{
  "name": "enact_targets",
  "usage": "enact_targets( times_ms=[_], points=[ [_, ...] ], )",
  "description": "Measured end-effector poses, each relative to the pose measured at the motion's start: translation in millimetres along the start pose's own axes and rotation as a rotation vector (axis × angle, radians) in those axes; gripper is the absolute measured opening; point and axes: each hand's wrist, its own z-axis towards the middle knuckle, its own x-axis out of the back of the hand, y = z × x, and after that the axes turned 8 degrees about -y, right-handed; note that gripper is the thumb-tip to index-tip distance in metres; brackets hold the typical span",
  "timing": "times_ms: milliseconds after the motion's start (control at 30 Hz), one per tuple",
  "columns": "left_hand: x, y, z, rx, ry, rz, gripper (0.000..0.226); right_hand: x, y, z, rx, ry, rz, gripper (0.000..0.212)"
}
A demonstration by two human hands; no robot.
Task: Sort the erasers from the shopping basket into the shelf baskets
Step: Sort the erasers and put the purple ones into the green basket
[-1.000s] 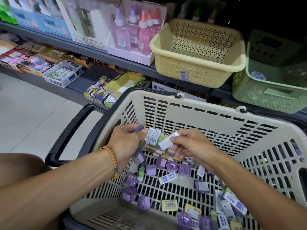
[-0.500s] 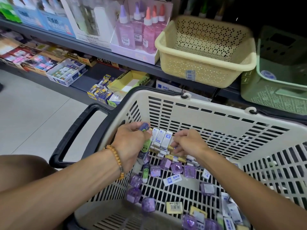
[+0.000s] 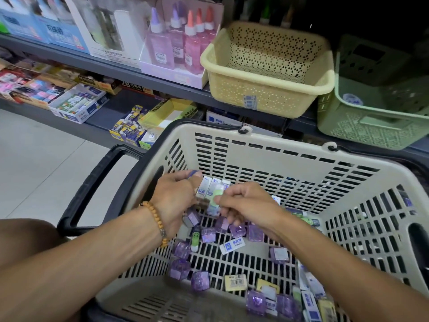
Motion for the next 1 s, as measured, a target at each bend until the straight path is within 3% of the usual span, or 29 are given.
enact_targets(
  times_ms=[167,333,533,600,667,733,867,1000],
  points=[
    [2.7,0.8,-0.7,0.043,-0.042,0.097,0.012,36.2,22.4,10.0,-0.164,0.206,-0.012,0.020],
    [0.9,0.4,-0.7,0.012,-0.078,0.127,0.002,31.7,25.5,36.5,-0.219,0.228,-0.031,0.010],
    [0.2,-2.3,-1.4,0.008,-0.091,0.111,0.018,29.2,21.8,28.1,-0.152,0.287,-0.091,0.015],
    [0.2,-4.4,-1.7,-0.022,-0.100,0.141,0.020,26.8,17.8,15.8,-0.085,0.226,-0.036,0.025],
    [0.3,-7.2,-1.1,-0.043,-0.112,0.172,0.019,21.0,10.5,3.3,-0.046,0.051,0.085,0.033],
    [0.9,-9.6,-0.2,-0.048,-0.138,0.219,0.019,13.3,3.9,-6.6,-0.029,-0.080,0.113,0.028],
    [2.6,-11.1,0.2,-0.004,-0.265,0.378,0.016,11.2,-1.0,-24.6,-0.039,-0.038,-0.016,0.011],
    [0.7,-16.7,2.8,0.021,-0.337,0.826,0.017,31.3,4.1,-58.0,-0.040,0.034,-0.188,0.009]
  ],
)
